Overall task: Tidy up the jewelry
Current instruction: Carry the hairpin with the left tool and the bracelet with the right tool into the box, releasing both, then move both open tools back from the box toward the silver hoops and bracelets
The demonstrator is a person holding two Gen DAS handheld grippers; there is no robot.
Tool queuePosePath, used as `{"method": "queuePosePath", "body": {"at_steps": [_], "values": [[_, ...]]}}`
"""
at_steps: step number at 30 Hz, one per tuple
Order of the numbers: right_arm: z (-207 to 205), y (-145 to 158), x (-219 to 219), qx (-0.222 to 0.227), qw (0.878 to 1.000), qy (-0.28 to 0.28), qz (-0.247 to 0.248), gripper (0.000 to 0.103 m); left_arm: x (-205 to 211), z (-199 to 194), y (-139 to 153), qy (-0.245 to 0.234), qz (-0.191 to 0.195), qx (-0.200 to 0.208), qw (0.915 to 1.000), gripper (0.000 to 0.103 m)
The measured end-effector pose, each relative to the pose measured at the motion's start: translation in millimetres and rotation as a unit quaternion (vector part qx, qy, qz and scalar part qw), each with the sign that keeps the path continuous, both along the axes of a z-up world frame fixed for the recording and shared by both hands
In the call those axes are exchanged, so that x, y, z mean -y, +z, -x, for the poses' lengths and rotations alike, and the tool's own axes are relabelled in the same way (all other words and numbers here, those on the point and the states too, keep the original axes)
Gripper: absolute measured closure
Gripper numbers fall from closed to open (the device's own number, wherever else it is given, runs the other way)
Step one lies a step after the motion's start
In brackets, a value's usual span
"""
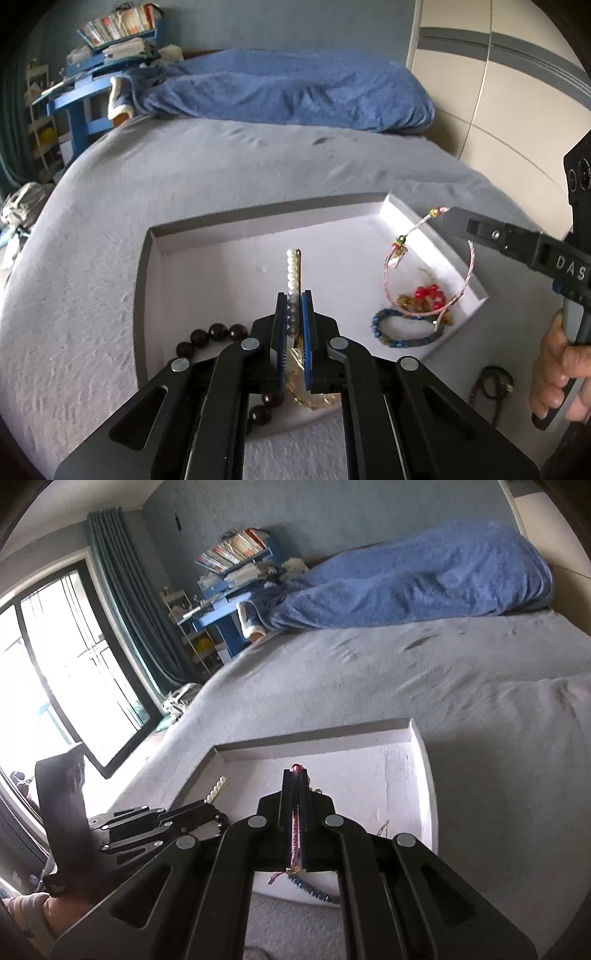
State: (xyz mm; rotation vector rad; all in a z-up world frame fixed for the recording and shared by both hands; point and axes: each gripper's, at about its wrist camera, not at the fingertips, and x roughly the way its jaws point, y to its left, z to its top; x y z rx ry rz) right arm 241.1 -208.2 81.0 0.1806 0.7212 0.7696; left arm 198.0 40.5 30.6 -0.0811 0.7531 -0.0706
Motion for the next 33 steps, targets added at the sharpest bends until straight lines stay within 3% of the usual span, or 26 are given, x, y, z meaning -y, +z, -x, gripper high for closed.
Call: {"method": "queuePosePath", "body": {"at_steps": [10, 13, 14, 15, 17, 18, 22, 29, 31, 33], "values": [[-13.3, -33.7, -1.4, -0.027, 0.999, -0.009, 0.043, 0.1, 7.4, -11.4, -26.2, -0.008, -0.017, -0.022, 0.9996, 0.095], [-12.7, -36.4, 0.8, -0.029, 0.998, -0.01, 0.047, 0.098, 7.0, -9.0, -24.8, -0.003, -0.018, -0.017, 0.9997, 0.079], [-11.8, -36.5, 1.3, -0.028, 0.998, -0.011, 0.05, 0.091, 6.6, -7.1, -23.5, -0.002, -0.016, -0.013, 0.9998, 0.069], [-11.7, -36.0, 1.7, -0.026, 0.998, -0.011, 0.051, 0.081, 6.2, -4.9, -21.6, -0.002, -0.014, -0.009, 0.9999, 0.066], [-7.8, -33.4, 4.2, -0.022, 0.999, -0.009, 0.045, 0.072, 6.2, 0.1, -18.3, -0.002, -0.011, -0.004, 0.9999, 0.062], [-6.4, -32.0, 5.3, -0.019, 0.999, -0.01, 0.044, 0.069, 6.4, 1.9, -17.2, -0.002, -0.011, -0.003, 0.9999, 0.053], [-1.1, -29.6, 10.7, -0.015, 0.999, -0.008, 0.043, 0.063, 7.6, 12.8, -12.8, -0.002, -0.009, 0.005, 0.9999, 0.051], [21.2, -18.2, 24.5, 0.006, 0.999, -0.009, 0.04, 0.043, 7.9, 47.0, -8.5, 0.003, 0.007, 0.014, 0.9999, 0.048], [30.0, -15.9, 32.4, 0.012, 0.999, -0.011, 0.038, 0.04, 9.4, 58.2, -8.8, 0.001, 0.001, 0.017, 0.9998, 0.029], [36.9, -16.3, 39.9, 0.011, 0.999, -0.012, 0.036, 0.037, 12.3, 73.9, -9.3, -0.005, -0.004, 0.026, 0.9996, 0.025]]}}
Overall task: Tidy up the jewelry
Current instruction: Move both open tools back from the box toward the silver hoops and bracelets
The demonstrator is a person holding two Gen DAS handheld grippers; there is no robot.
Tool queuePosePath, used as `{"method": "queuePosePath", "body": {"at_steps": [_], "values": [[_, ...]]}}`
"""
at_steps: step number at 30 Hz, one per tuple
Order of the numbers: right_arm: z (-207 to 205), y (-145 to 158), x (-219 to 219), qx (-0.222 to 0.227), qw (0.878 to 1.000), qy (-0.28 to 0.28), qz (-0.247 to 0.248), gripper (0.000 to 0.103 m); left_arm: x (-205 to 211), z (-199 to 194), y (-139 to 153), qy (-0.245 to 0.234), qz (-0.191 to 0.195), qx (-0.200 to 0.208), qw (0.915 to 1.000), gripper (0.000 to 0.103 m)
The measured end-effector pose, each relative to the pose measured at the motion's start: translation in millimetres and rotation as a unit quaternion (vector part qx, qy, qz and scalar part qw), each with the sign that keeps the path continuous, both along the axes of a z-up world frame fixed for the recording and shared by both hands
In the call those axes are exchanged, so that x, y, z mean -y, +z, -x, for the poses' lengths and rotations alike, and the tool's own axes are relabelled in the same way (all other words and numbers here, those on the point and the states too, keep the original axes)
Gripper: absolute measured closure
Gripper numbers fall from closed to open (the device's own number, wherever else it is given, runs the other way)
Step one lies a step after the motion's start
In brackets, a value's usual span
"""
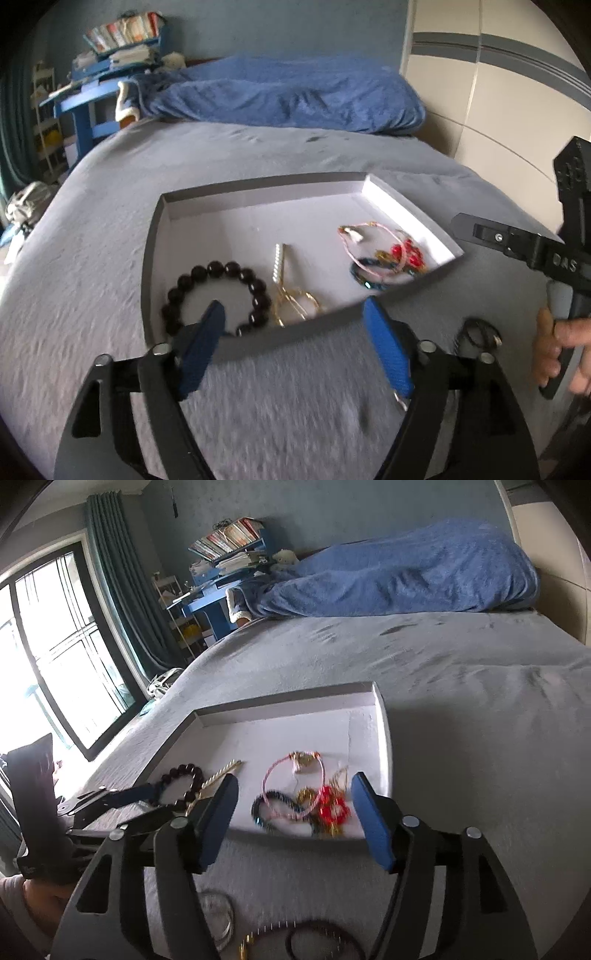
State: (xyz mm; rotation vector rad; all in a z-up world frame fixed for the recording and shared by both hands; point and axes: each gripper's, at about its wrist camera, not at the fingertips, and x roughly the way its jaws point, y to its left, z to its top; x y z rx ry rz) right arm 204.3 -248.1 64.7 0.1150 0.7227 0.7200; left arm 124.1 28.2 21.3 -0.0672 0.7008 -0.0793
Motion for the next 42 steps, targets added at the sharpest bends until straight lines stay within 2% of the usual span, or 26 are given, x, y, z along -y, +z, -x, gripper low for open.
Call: {"method": "queuePosePath", "body": {"at_steps": [14, 19, 26, 38, 40, 41, 42], "values": [[39.4, -31.1, 52.8, -0.029, 0.999, -0.032, 0.014, 0.029, 10.0, 42.7, -13.0, -0.003, 0.021, -0.01, 0.9997, 0.024], [49.4, -42.8, 62.1, -0.045, 0.998, -0.042, 0.012, 0.027, 17.4, 53.7, -14.2, -0.024, 0.026, -0.004, 0.9994, 0.024], [55.3, -48.0, 60.0, -0.063, 0.997, -0.043, 0.02, 0.023, 39.3, 54.4, -19.0, -0.064, -0.011, -0.017, 0.9977, 0.024], [57.0, -52.2, 62.5, -0.082, 0.995, -0.048, 0.016, 0.023, 53.7, 47.5, -29.2, -0.098, -0.03, -0.049, 0.9935, 0.024], [56.2, -52.4, 61.6, -0.083, 0.995, -0.048, 0.018, 0.023, 56.2, 45.3, -31.1, -0.111, -0.028, -0.056, 0.9919, 0.027], [56.1, -52.6, 61.1, -0.084, 0.995, -0.048, 0.02, 0.023, 56.7, 43.7, -31.8, -0.117, -0.024, -0.059, 0.9911, 0.033], [55.9, -52.8, 60.6, -0.085, 0.995, -0.047, 0.021, 0.023, 56.7, 42.0, -32.4, -0.117, -0.022, -0.063, 0.9909, 0.034]]}}
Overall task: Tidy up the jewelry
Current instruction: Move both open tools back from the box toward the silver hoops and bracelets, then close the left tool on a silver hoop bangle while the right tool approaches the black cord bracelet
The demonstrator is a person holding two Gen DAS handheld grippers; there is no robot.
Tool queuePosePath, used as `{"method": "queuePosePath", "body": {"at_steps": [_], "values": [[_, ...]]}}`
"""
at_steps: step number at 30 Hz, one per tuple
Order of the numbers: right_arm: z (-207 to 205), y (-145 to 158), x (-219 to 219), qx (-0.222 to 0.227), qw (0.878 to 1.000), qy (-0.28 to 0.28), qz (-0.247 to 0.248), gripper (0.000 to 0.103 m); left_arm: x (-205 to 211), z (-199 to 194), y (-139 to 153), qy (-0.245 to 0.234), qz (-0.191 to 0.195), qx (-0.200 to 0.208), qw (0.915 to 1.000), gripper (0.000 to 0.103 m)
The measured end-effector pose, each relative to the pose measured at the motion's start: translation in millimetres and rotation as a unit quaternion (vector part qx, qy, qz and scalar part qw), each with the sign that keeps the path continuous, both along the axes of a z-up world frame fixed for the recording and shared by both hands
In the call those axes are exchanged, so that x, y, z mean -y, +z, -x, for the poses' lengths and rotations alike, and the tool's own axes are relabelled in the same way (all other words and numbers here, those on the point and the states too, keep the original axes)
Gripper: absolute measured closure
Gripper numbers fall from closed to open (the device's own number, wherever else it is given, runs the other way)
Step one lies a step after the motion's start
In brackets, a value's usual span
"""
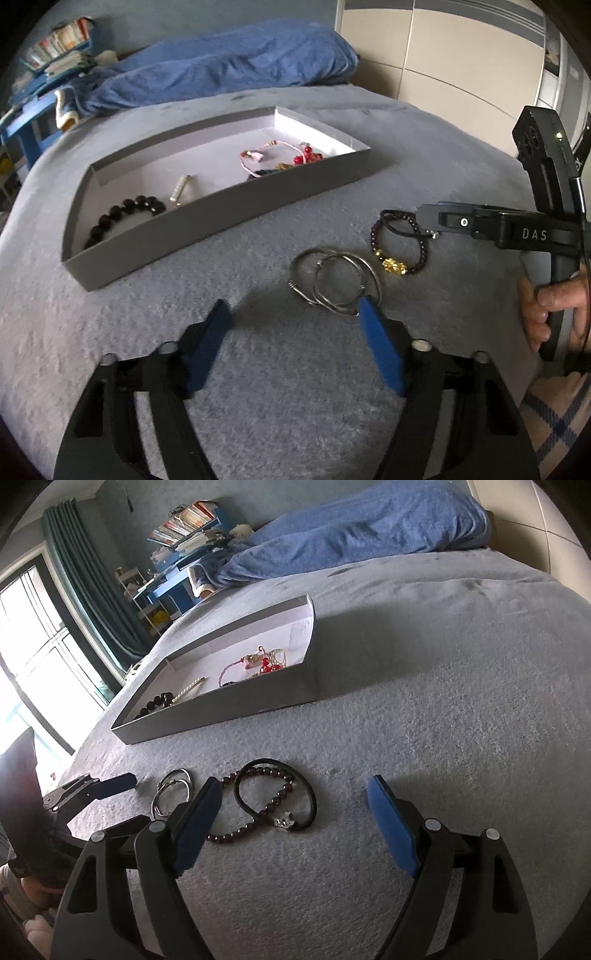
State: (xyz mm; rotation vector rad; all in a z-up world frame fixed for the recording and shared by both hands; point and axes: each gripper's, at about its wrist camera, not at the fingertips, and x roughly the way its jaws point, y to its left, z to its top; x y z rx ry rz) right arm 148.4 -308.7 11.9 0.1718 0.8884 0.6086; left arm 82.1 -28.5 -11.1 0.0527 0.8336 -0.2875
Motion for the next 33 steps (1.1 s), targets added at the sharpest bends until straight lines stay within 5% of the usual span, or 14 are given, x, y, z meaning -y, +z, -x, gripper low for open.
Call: {"method": "queuePosePath", "body": {"at_steps": [9, 15, 19, 22, 33], "values": [[-3.2, -2.7, -0.3, -0.009, 1.0, 0.0, -0.002, 0.023, 28.0, 10.1, 11.1, -0.05, -0.031, 0.044, 0.9973, 0.035], [-4.4, -3.1, -0.4, -0.009, 1.0, 0.0, 0.0, 0.023, 44.7, -4.1, 2.9, -0.058, -0.069, 0.023, 0.9957, 0.036], [-4.4, -3.1, -0.3, -0.009, 1.0, 0.0, -0.002, 0.023, 43.1, -9.7, -0.2, -0.055, -0.066, 0.009, 0.9963, 0.05], [-3.9, -2.9, -0.5, -0.009, 1.0, 0.0, -0.003, 0.023, 39.5, -8.1, 2.1, -0.051, -0.055, 0.014, 0.9971, 0.089], [-3.8, -2.6, -0.2, -0.008, 1.0, 0.0, -0.007, 0.023, -2.6, 8.0, 15.2, 0.014, 0.01, 0.049, 0.9987, 0.094]]}}
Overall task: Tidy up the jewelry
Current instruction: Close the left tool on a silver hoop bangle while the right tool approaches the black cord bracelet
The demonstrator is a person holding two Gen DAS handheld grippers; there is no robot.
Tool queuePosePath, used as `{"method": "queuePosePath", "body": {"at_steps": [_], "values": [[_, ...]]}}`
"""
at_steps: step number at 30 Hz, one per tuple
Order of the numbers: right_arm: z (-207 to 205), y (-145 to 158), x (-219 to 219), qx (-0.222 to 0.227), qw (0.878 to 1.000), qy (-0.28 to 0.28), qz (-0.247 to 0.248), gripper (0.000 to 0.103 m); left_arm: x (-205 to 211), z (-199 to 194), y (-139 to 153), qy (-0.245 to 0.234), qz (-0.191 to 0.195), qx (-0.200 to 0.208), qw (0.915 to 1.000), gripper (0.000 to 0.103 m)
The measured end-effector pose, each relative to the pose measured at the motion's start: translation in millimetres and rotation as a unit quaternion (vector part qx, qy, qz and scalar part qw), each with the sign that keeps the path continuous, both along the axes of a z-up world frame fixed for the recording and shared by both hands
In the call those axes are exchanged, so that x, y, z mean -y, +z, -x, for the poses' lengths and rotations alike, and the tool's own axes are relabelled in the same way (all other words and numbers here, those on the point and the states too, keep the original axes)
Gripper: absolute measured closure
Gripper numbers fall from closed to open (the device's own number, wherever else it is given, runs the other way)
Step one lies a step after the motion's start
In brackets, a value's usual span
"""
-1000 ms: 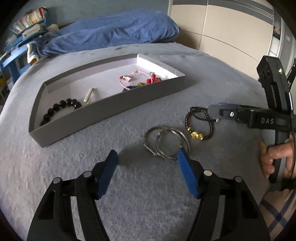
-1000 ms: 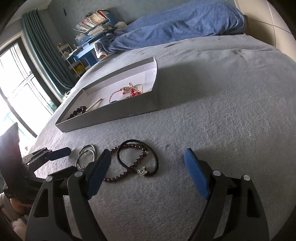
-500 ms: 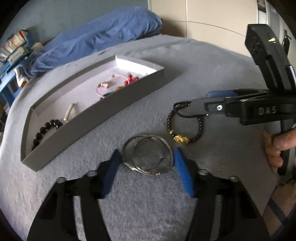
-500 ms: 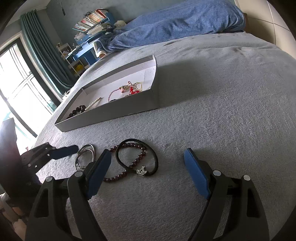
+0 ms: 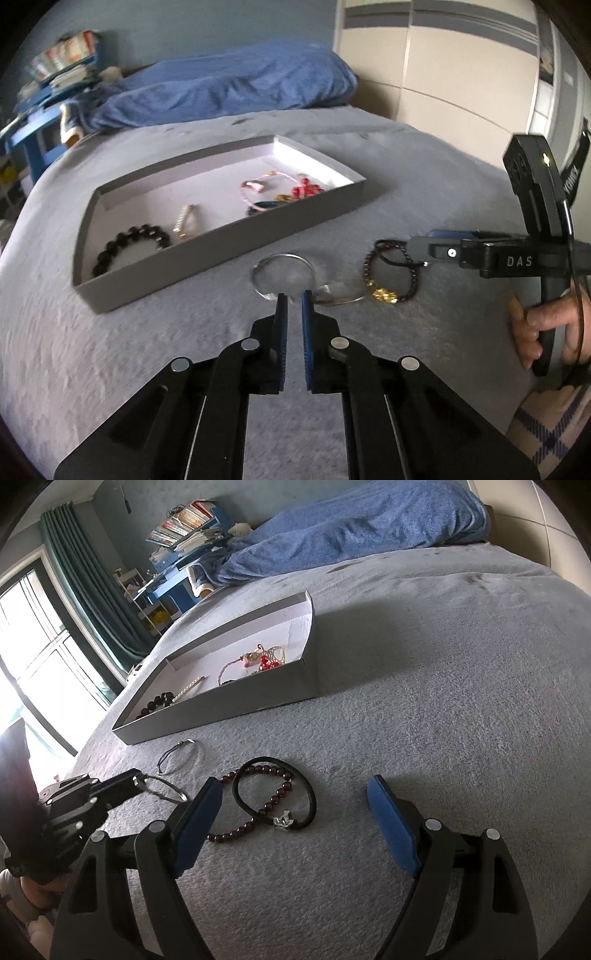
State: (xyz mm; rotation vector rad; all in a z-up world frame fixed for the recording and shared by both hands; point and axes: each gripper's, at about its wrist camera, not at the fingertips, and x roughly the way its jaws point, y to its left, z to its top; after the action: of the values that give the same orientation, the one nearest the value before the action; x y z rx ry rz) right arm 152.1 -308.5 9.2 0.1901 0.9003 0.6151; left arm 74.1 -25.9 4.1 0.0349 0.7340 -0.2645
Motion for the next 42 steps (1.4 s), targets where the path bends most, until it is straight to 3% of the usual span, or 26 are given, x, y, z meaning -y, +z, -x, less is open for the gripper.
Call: {"method": "queuePosePath", "body": {"at_steps": [6, 10, 12, 15, 17, 27, 30, 32, 35, 42], "values": [[0.3, -0.1, -0.3, 0.0, 1.0, 0.0, 0.002, 0.023, -21.4, 9.2, -6.6, 0.033, 0.016, -0.014, 0.9992, 0.094], [1.0, 0.0, 0.0, 0.001, 1.0, 0.001, 0.003, 0.023, -18.6, 12.1, -10.7, 0.015, 0.018, -0.021, 0.9995, 0.091], [2.1, 0.4, -1.1, 0.003, 1.0, 0.003, 0.006, 0.022, -14.1, 16.8, -8.3, -0.005, 0.018, -0.014, 0.9997, 0.067], [3.2, -0.1, -1.4, 0.002, 1.0, 0.003, 0.008, 0.022, -5.1, 17.7, -7.4, -0.034, 0.013, -0.013, 0.9993, 0.044], [3.3, -0.2, -1.1, 0.002, 1.0, 0.004, 0.007, 0.022, 1.0, 17.8, -7.1, -0.048, 0.008, -0.013, 0.9987, 0.037], [2.7, 0.2, -2.0, 0.003, 1.0, 0.004, 0.008, 0.022, 30.7, -7.6, -20.2, -0.074, -0.037, -0.062, 0.9946, 0.038], [4.2, 0.8, -2.4, 0.007, 1.0, 0.006, 0.004, 0.022, 37.5, -7.8, -21.6, -0.076, -0.057, -0.059, 0.9937, 0.053], [4.9, 0.9, -3.1, 0.009, 1.0, 0.008, 0.003, 0.022, 38.5, -3.9, -19.9, -0.075, -0.063, -0.048, 0.9941, 0.053], [6.5, 1.3, -2.4, 0.01, 1.0, 0.013, -0.003, 0.022, 35.5, -0.3, -16.8, -0.066, -0.063, -0.036, 0.9952, 0.053], [15.4, 3.9, -3.3, 0.023, 0.999, 0.022, 0.006, 0.023, 8.7, 3.2, -18.5, -0.024, -0.023, -0.046, 0.9984, 0.053]]}}
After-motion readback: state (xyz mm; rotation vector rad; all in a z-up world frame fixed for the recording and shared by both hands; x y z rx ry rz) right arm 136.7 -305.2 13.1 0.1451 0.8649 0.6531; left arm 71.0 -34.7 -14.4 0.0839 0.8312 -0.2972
